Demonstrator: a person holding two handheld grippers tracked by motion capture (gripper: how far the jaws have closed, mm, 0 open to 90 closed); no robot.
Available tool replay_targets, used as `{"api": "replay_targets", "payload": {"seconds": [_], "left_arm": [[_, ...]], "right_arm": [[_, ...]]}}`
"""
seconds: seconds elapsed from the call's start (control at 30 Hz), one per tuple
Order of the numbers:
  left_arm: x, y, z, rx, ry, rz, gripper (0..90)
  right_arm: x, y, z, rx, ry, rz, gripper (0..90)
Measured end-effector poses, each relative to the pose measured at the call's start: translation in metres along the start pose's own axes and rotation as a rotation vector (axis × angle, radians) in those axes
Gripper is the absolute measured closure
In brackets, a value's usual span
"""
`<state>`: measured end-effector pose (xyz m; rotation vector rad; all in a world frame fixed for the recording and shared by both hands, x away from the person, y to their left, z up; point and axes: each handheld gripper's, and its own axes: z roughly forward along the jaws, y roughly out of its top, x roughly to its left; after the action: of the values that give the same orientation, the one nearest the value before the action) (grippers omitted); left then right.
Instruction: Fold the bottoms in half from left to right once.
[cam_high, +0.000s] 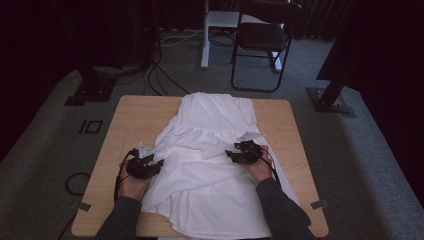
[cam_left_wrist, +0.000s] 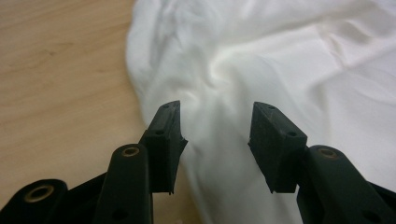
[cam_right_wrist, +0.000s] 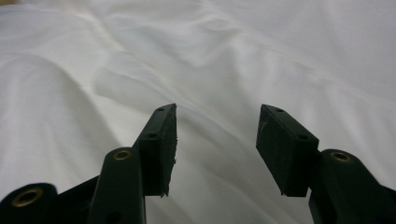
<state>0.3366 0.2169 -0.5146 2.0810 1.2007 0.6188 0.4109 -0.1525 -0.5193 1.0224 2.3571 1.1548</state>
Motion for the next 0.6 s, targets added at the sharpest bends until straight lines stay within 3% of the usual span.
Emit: {"api": "replay_targets", "payload": {"seconds": [0.03, 0.13, 0.17, 0.2, 0.27, 0.37, 0.5, 0.6], "left_arm": [[-0.002, -0.004, -0.002, 0.002, 0.003, 0.006, 53.3], [-0.009, -0.014, -0.006, 0.012, -0.031, 0.0, 53.0], [-0.012, -0.017, -0.006, 0.023, -0.035, 0.007, 52.9], [-0.015, -0.02, -0.005, 0.035, -0.037, 0.015, 52.7], [-0.019, -0.028, -0.006, 0.047, -0.048, 0.019, 52.2], [-0.023, -0.041, -0.012, 0.051, -0.067, 0.015, 53.7], [-0.02, -0.051, -0.02, 0.047, -0.084, -0.011, 53.3], [-0.018, -0.056, -0.028, 0.026, -0.084, -0.038, 52.9]], "right_arm": [[0.004, 0.002, 0.005, 0.003, 0.012, -0.012, 46.7], [0.013, 0.005, 0.023, 0.066, -0.013, -0.08, 49.9], [0.015, 0.005, 0.028, 0.089, -0.032, -0.102, 58.5], [0.016, 0.005, 0.031, 0.113, -0.059, -0.116, 74.0], [0.015, 0.004, 0.03, 0.113, -0.057, -0.088, 88.0], [0.016, -0.002, 0.008, 0.073, -0.041, -0.087, 88.8], [0.013, -0.022, -0.041, 0.003, -0.029, -0.076, 88.8], [0.006, -0.045, -0.082, -0.061, -0.005, -0.039, 88.7]]}}
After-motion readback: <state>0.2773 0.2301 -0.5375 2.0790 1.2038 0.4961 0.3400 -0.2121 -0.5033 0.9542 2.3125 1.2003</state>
